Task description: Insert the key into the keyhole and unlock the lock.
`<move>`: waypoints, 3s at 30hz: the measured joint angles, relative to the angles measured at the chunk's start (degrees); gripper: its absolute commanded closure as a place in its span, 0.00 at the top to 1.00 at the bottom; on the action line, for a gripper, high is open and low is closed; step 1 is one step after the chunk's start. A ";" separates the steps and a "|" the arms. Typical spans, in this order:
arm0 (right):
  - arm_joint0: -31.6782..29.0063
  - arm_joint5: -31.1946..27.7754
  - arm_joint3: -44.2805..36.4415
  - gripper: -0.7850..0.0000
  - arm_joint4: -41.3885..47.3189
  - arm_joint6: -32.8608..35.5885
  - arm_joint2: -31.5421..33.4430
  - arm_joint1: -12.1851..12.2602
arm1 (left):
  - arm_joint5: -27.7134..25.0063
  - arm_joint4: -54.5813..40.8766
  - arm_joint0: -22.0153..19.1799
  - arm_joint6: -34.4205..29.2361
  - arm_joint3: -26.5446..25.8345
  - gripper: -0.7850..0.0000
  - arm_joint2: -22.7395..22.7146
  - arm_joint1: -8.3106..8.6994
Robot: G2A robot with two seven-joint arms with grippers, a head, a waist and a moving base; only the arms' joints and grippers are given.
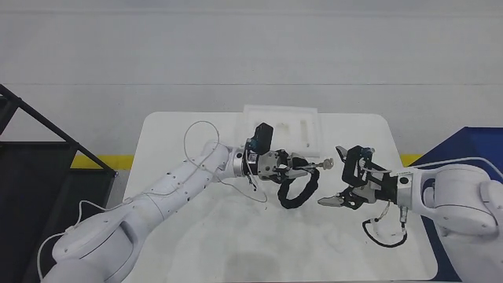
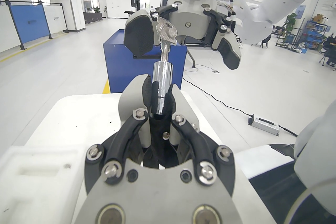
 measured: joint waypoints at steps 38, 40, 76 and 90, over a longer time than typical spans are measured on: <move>-3.02 -8.67 -5.77 1.00 -32.77 -19.03 -4.15 0.61 | 0.00 -22.16 -5.25 -14.72 1.53 0.00 8.17 0.37; -2.77 -8.85 -5.69 1.00 -32.51 -18.75 -4.51 0.67 | 0.00 -21.62 -5.28 -14.24 1.63 0.00 8.05 0.38; 4.84 -13.66 -4.62 0.49 -42.74 -30.68 -6.86 3.05 | 0.00 -8.47 -4.06 -10.14 0.54 0.00 5.30 0.90; 3.60 -11.36 -5.39 0.41 -56.10 -35.55 -8.12 3.54 | 0.00 -8.49 -4.34 -10.01 -0.92 0.00 6.03 1.92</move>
